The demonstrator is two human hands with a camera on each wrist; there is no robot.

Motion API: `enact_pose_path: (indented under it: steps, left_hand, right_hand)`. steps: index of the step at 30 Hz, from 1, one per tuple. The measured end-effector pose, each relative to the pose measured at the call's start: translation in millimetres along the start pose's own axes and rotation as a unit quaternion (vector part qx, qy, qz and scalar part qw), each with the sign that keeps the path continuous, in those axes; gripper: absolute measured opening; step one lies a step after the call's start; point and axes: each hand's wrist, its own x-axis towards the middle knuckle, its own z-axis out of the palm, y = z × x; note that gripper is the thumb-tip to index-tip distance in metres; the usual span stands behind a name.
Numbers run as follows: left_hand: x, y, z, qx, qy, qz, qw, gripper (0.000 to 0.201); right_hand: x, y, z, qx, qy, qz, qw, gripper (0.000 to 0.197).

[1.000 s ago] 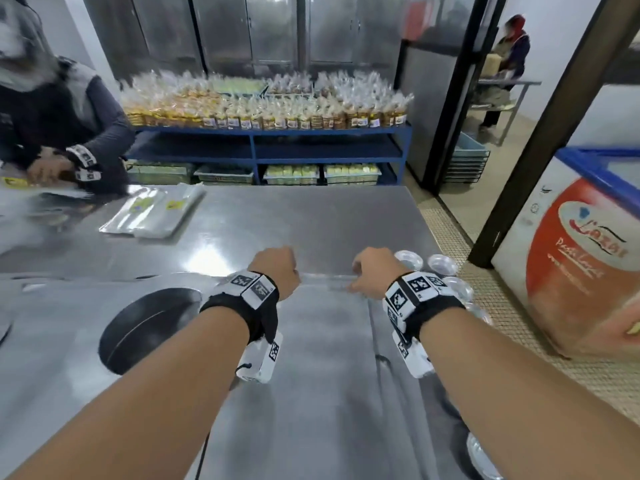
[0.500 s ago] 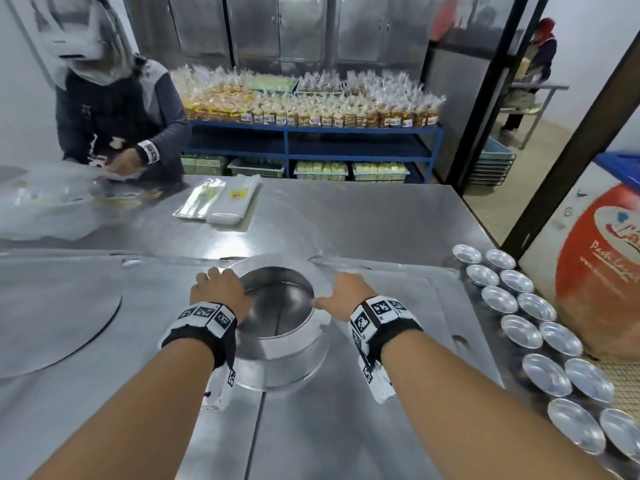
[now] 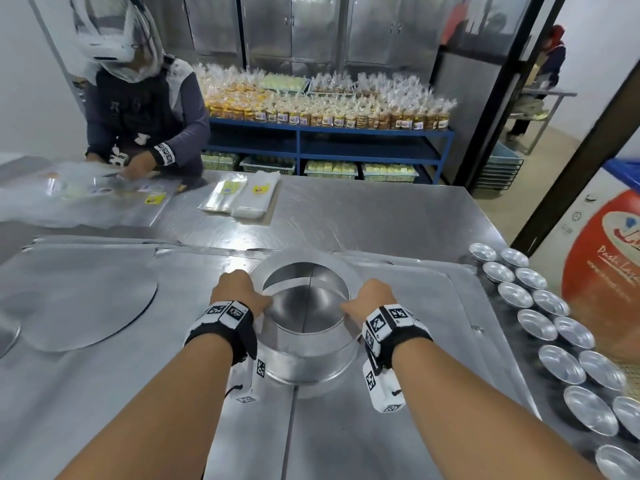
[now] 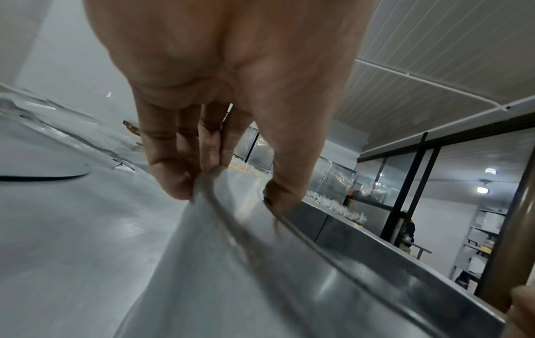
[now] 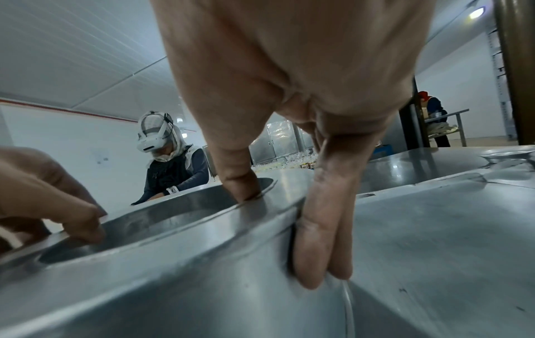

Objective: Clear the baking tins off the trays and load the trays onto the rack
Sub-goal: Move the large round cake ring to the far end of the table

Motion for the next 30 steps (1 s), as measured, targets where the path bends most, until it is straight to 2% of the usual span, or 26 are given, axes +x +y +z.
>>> enact_pose_path:
  steps: [3, 4, 6, 8, 13, 15, 17, 21, 24, 27, 30]
  left_hand:
    - [-24, -5, -10, -0.005, 0.0, -0.011, 1.0, 0.036]
    - [-33, -7, -13, -0.007, -0.004, -0.018, 1.0, 0.037]
    - [-52, -11, -21, -0.016, -0.008, -0.027, 0.999, 0.038]
    - [-71, -15, -27, -0.033, -0.008, -0.043, 0.999, 0.05]
    - [-129, -32, -43, -0.154, 0.026, -0.075, 0.985, 0.078]
    - [-147, -46, -48, -0.211, 0.017, -0.076, 0.974, 0.097]
    - [-167, -60, -53, -0.263, 0.006, -0.073, 0.962, 0.104]
    - [-207, -81, -58, -0.404, -0.023, -0.096, 0.91, 0.1]
    - [-236, -92, -56, -0.486, -0.039, -0.112, 0.866, 0.078]
    - [-260, -98, -55, -0.538, -0.09, -0.108, 0.831, 0.063]
    - [-278, -102, -60, -0.568, -0.133, -0.063, 0.81, 0.046]
  right_hand:
    - [-25, 1, -10, 0.023, 0.005, 0.008, 1.0, 0.029]
    - [-34, 1, -12, 0.031, 0.011, 0.01, 0.999, 0.034]
    - [-54, 3, -18, 0.044, 0.028, 0.015, 0.999, 0.061]
    - [-75, 8, -22, 0.063, 0.044, 0.024, 0.997, 0.074]
    - [-138, 28, -33, 0.087, 0.094, 0.002, 0.992, 0.079]
    - [-163, 38, -33, 0.105, 0.107, -0.02, 0.988, 0.078]
    - [-186, 49, -33, 0.135, 0.126, -0.044, 0.982, 0.074]
    - [-229, 70, -27, 0.174, 0.151, -0.075, 0.97, 0.066]
    - [-253, 86, -19, 0.218, 0.169, -0.101, 0.956, 0.063]
    - [-271, 99, -10, 0.254, 0.189, -0.119, 0.941, 0.06]
    - [-284, 107, -5, 0.277, 0.207, -0.152, 0.926, 0.063]
